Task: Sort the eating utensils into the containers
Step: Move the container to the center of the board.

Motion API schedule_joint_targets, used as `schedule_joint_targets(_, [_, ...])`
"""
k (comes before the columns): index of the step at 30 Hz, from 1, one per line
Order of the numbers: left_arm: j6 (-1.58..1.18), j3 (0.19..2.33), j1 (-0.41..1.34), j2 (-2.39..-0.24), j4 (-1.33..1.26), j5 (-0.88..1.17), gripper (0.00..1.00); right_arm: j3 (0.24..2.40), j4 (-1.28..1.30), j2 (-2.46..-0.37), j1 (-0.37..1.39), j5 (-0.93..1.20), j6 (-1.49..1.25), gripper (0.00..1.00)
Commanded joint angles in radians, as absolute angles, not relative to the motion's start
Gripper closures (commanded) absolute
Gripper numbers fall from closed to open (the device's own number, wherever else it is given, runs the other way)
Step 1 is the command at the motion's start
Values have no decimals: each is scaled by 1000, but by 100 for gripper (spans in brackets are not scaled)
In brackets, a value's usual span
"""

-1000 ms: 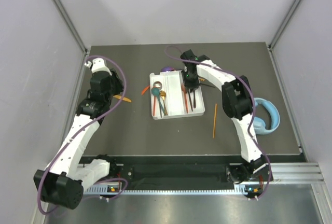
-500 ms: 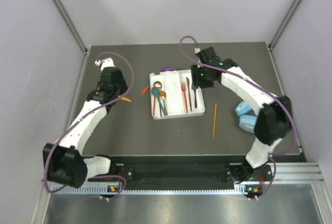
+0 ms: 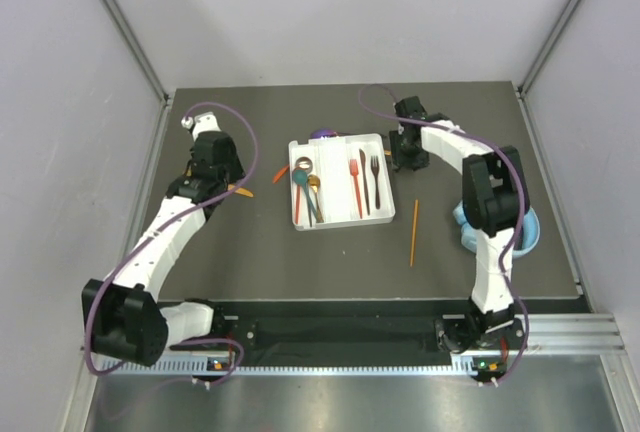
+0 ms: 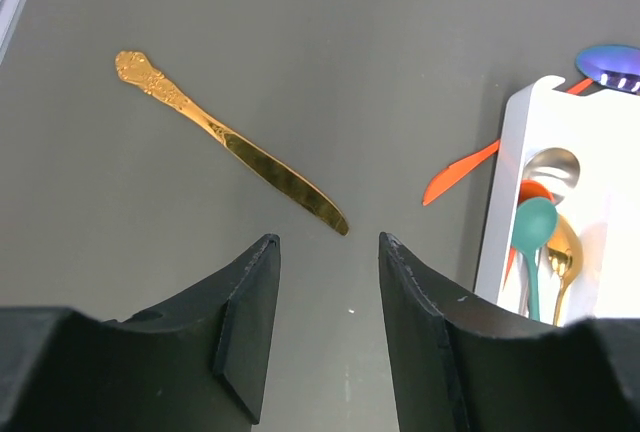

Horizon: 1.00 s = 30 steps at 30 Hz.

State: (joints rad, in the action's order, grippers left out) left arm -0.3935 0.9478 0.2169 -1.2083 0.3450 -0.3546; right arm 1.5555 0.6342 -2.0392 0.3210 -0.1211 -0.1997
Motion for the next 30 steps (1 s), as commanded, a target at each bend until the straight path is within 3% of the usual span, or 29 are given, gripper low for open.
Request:
schedule_joint_targets(1, [-377,954,212,-1213,311,-390,51,1736,610,-2121,310,-138,-166,49])
schedule_joint_targets(7, [-393,1010,212,-1325,238,-313,47,1706,549,-2131,304,-81,-172,49])
schedule_joint_targets(11, [-451,1173,212,-1596,324,-243,53,1657,537,-2132,304,-64,-172,49])
schedule_joint_targets(17, [-480,1265,213,-1797,215,38,51,1562,491,-2071,293,41,-207,49])
schedule_joint_targets(30, [-460,1310,224,-1844,190,146,52,1505,433,-1959,276,187,-247,48])
